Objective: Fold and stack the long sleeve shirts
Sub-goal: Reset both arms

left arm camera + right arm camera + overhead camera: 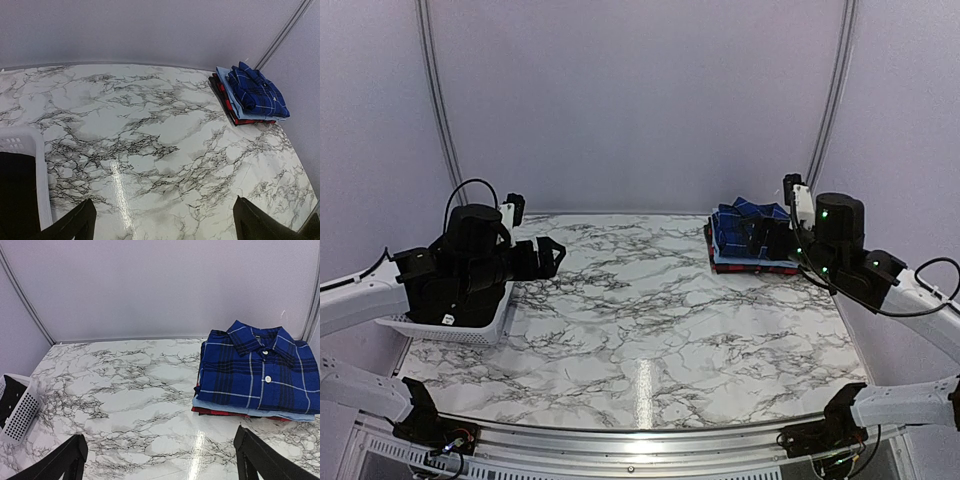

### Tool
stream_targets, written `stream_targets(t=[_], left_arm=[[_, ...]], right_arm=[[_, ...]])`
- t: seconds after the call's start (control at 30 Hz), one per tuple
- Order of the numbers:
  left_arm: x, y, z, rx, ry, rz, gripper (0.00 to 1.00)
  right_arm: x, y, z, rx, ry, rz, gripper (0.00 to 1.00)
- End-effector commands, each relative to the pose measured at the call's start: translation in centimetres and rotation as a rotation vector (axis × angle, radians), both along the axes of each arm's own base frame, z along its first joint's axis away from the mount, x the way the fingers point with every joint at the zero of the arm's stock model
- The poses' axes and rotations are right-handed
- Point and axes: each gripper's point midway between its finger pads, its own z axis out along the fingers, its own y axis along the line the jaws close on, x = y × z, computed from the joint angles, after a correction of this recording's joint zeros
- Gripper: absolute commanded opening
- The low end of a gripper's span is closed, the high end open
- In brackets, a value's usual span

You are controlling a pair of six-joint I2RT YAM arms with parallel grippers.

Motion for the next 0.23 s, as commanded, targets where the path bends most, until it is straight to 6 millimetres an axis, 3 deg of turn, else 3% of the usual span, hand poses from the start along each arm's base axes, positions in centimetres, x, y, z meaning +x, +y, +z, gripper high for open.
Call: stream_targets(t=[0.0, 0.2], left_arm=[[-0.09, 0.13, 0.76, -0.018, -0.03, 0.003, 0.99], [-0.09, 0.16, 0.95, -0.02, -0.034, 0.003, 0.99]], right_arm=[[-0.02, 0.33, 1.39, 0.02, -0.013, 0.009, 0.99], [-0.06, 0.43, 1.48, 0.027, -0.014, 0.014, 0.99]])
